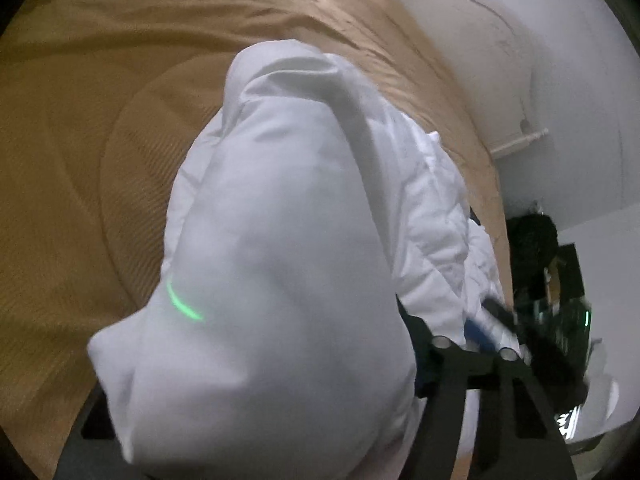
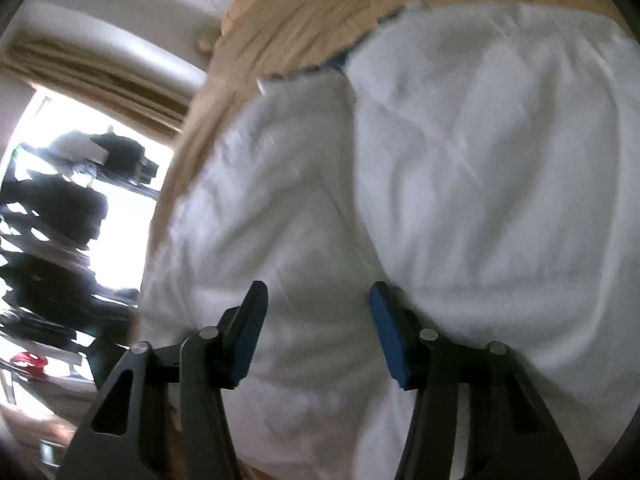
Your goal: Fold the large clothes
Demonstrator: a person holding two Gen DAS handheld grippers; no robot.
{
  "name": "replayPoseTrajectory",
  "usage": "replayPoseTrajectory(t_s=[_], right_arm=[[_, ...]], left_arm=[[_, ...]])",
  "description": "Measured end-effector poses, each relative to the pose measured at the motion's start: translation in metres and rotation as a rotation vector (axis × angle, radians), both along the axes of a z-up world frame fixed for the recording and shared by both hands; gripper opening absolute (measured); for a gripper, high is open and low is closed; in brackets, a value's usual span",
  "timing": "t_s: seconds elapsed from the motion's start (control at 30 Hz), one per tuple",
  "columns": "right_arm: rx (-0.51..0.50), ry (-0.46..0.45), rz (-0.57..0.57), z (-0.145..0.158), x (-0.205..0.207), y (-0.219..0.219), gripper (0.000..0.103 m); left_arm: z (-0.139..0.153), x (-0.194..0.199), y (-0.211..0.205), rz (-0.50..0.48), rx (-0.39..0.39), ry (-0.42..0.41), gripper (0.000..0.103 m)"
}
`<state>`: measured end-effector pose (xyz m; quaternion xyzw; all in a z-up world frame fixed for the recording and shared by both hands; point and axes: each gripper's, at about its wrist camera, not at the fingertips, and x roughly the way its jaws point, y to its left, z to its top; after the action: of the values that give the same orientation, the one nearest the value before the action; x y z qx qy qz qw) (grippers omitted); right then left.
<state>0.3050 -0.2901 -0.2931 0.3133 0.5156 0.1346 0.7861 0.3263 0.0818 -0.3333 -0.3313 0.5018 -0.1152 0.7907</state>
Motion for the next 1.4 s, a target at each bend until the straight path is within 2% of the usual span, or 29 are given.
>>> replayPoseTrajectory(t_s=[0.03, 0.1, 0.17, 0.23, 0.3, 0.37, 0.43, 0.47, 0.63, 0.67, 0.77, 0.83, 0.9, 1.07, 1.2, 1.33, 1.37, 1.4], right_arm=[[-0.024, 0.010, 0.003, 0.001, 0.010, 0.000, 0.048], [-0.060, 0.060, -0.007, -0.009, 0.040, 0.000, 0.015], [-0.034, 0.134, -0.034, -0.030, 0.063, -0.003, 0.000], [0.003, 0.166, -0.068, -0.046, 0.085, -0.010, 0.000], [-0.017, 0.170, -0.070, -0.052, 0.102, -0.015, 0.000], [-0.002, 0.186, -0.071, -0.052, 0.106, -0.018, 0.000], [-0.020, 0.183, -0.060, -0.039, 0.093, -0.019, 0.000], [-0.036, 0.176, -0.049, -0.033, 0.081, -0.017, 0.000], [-0.133, 0.152, 0.067, 0.003, -0.031, 0.002, 0.002], [-0.155, 0.154, 0.085, 0.004, -0.057, 0.007, 0.003], [-0.165, 0.158, 0.112, -0.009, -0.092, 0.016, 0.002], [-0.117, 0.176, 0.071, -0.033, -0.097, 0.012, 0.000], [-0.099, 0.160, 0.082, -0.047, -0.096, 0.010, 0.000], [-0.095, 0.115, 0.092, -0.048, -0.109, 0.005, 0.000], [-0.060, 0.091, 0.102, -0.051, -0.117, 0.000, 0.000], [0.092, 0.052, 0.079, -0.043, -0.136, -0.029, 0.000], [0.173, 0.027, 0.045, -0.034, -0.149, -0.049, 0.004], [0.212, -0.006, 0.017, -0.023, -0.162, -0.069, 0.004]], left_arm=[[0.002, 0.000, -0.002, -0.003, 0.011, 0.002, 0.064], [0.005, 0.001, -0.004, -0.010, 0.024, 0.006, 0.063], [0.010, 0.001, -0.003, -0.018, 0.028, -0.006, 0.060], [0.020, 0.001, -0.005, -0.038, 0.051, -0.030, 0.058], [0.028, 0.000, -0.005, -0.060, 0.081, -0.048, 0.056], [0.036, 0.001, -0.009, -0.073, 0.103, -0.051, 0.053], [0.043, -0.001, -0.010, -0.083, 0.116, -0.053, 0.052], [0.048, -0.003, -0.014, -0.090, 0.135, -0.061, 0.051], [0.066, -0.016, -0.027, -0.119, 0.205, -0.106, 0.048], [0.068, -0.016, -0.027, -0.122, 0.210, -0.110, 0.048], [0.074, -0.020, -0.036, -0.144, 0.216, -0.118, 0.049], [0.080, -0.019, -0.049, -0.158, 0.226, -0.127, 0.048], [0.089, -0.025, -0.058, -0.172, 0.253, -0.150, 0.048], [0.121, -0.036, -0.091, -0.230, 0.295, -0.212, 0.048], [0.155, -0.055, -0.144, -0.370, 0.370, -0.308, 0.048], [0.183, -0.085, -0.206, -0.522, 0.474, -0.432, 0.048], [0.187, -0.091, -0.222, -0.560, 0.495, -0.453, 0.048], [0.188, -0.099, -0.243, -0.609, 0.527, -0.473, 0.048]])
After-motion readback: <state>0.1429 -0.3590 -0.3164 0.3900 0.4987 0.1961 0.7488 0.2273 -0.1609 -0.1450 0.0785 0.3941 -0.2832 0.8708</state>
